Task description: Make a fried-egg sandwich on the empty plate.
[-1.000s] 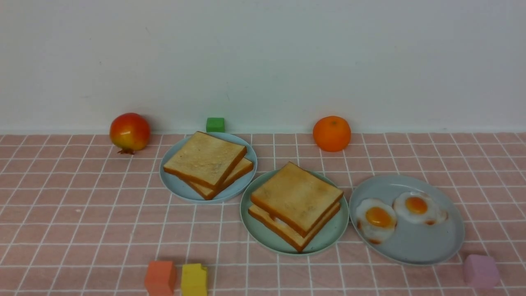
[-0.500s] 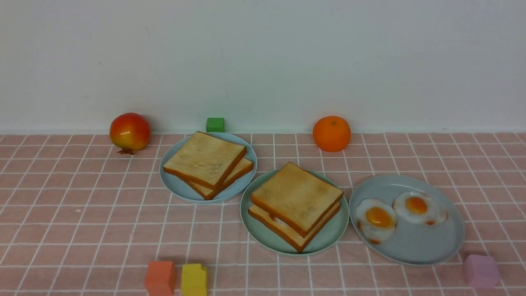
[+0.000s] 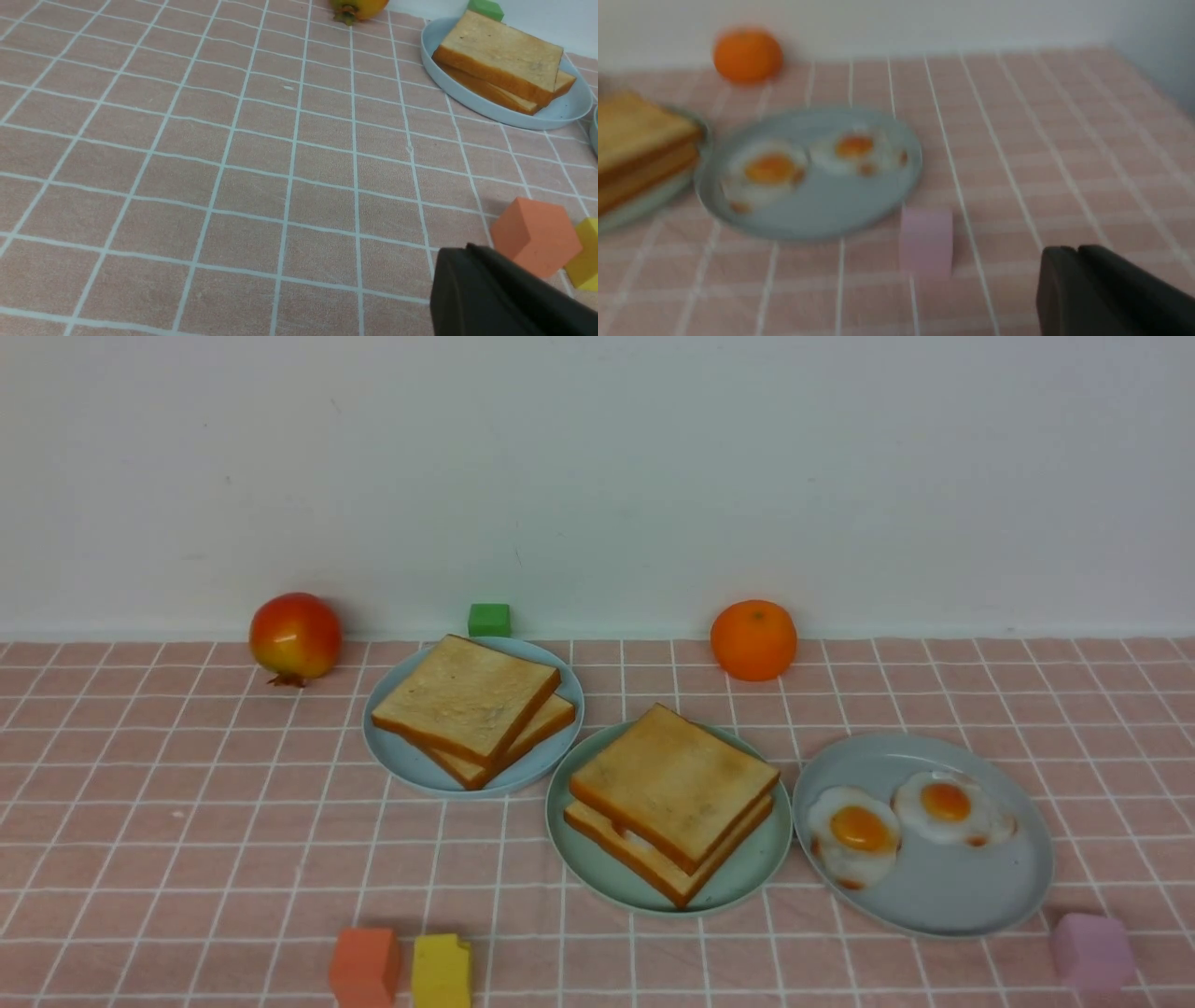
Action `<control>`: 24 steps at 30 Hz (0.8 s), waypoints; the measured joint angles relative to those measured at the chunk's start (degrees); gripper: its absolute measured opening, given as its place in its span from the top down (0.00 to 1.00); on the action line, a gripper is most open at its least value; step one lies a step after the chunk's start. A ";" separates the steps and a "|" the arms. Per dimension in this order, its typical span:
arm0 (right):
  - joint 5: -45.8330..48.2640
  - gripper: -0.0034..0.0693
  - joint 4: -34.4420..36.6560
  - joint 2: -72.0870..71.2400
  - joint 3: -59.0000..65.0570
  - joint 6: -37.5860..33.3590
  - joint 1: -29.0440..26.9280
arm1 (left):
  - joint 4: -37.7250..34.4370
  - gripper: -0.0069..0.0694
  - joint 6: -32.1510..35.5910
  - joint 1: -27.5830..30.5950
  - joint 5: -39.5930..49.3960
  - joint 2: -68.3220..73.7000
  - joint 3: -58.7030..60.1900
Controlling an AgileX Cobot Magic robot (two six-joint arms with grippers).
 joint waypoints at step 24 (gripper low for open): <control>0.12 0.81 -0.05 -0.02 1.67 0.00 -0.27 | 0.07 0.86 -0.10 0.00 0.00 0.00 0.00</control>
